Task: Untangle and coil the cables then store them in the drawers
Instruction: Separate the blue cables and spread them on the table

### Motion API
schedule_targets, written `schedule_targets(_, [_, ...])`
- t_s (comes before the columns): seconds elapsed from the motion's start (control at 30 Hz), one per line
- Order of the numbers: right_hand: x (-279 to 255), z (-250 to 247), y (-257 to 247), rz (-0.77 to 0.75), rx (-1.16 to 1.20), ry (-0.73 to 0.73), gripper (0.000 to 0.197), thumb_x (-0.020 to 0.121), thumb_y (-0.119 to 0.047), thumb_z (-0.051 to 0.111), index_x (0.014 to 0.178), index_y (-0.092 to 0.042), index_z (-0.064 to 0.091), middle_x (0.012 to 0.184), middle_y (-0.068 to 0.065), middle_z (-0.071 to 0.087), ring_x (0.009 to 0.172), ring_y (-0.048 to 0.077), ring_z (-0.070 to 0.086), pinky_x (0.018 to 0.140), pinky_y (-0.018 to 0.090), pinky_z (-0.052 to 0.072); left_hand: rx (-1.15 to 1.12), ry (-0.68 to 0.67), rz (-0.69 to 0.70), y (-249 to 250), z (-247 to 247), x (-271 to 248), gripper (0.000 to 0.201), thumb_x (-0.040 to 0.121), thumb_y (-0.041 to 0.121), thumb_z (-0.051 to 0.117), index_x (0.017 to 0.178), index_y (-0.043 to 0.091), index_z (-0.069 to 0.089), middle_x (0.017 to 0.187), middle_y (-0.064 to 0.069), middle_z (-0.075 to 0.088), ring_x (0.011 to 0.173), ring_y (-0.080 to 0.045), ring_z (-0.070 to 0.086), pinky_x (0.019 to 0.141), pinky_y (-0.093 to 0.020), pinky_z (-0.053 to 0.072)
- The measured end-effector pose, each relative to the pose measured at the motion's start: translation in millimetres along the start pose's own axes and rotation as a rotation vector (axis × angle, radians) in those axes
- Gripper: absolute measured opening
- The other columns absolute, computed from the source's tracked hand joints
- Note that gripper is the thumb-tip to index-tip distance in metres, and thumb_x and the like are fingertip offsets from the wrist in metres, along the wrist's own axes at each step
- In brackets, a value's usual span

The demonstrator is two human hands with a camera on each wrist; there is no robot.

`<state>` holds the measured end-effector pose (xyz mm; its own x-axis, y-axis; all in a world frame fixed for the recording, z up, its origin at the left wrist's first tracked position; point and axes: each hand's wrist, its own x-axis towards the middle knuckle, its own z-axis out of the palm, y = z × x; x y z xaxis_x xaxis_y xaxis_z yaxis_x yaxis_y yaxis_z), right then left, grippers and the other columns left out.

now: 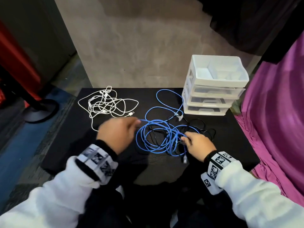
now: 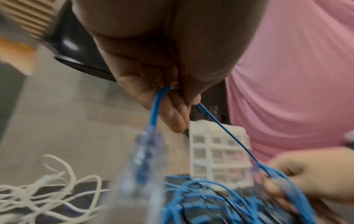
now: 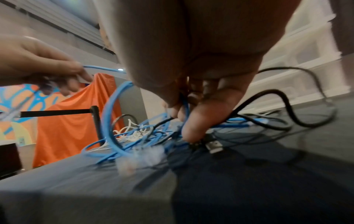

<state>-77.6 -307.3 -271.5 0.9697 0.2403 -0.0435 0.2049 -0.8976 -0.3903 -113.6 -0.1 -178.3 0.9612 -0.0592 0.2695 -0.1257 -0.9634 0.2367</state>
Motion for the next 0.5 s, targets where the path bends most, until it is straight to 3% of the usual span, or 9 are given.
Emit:
schedule_targets(0.1, [5,-15,17,0.042,-0.007,0.010,0.031,0.104,-0.042,0.048,0.084,-0.018,0.054,0.090,0.004,0.071,0.094,0.032,0.067,0.071,0.038,0.048,-0.252,0.128,-0.123,-46,-28,8,0.035,0.092,0.060,0.047,0.104,0.038,0.072,0.077,0.015,0.075,0.077,-0.015,0.075,0.072,-0.037,0.060])
schedule_targets(0.2, [12,-28,19,0.074,-0.058,0.040,0.027,0.105,-0.041,0.046,0.088,-0.022,0.055,0.094,0.006,0.070,0.094,0.034,0.067,0.066,0.035,0.040,-0.416,0.236,-0.180,-86,-38,12,0.031,0.094,0.051,0.051,0.093,0.029,0.073,0.076,0.019,0.073,0.065,-0.002,0.071,0.068,-0.029,0.058])
schedule_targets(0.3, [24,-39,17,0.112,-0.123,0.102,0.025,0.104,-0.040,0.045,0.092,-0.021,0.056,0.100,0.009,0.069,0.097,0.035,0.067,0.069,0.037,0.043,-0.623,0.326,-0.387,-113,-40,12,0.030,0.097,0.043,0.053,0.090,0.023,0.074,0.073,0.006,0.074,0.061,-0.002,0.070,0.069,-0.026,0.058])
schedule_targets(0.37, [31,-47,20,0.193,-0.118,0.101,0.027,0.104,-0.040,0.046,0.097,-0.018,0.061,0.104,0.012,0.070,0.099,0.037,0.067,0.074,0.039,0.048,-0.698,0.395,-0.511,-129,-37,6,0.030,0.103,0.034,0.051,0.085,0.021,0.072,0.072,-0.002,0.070,0.054,0.003,0.064,0.058,-0.016,0.055])
schedule_targets(0.43, [37,-55,24,0.257,-0.040,0.118,0.029,0.103,-0.042,0.050,0.096,-0.018,0.066,0.099,0.014,0.071,0.096,0.038,0.067,0.074,0.038,0.048,-0.651,0.333,-0.577,-141,-29,-3,0.029,0.105,0.029,0.050,0.089,0.016,0.071,0.076,-0.007,0.070,0.050,0.004,0.063,0.053,-0.013,0.051])
schedule_targets(0.5, [40,-61,19,0.271,0.149,0.202,0.032,0.102,-0.040,0.053,0.085,-0.016,0.066,0.085,0.011,0.072,0.086,0.037,0.068,0.072,0.038,0.051,-0.548,0.156,-0.603,-147,-14,-14,0.030,0.104,0.030,0.052,0.091,0.012,0.073,0.080,-0.010,0.074,0.059,-0.005,0.068,0.062,-0.024,0.052])
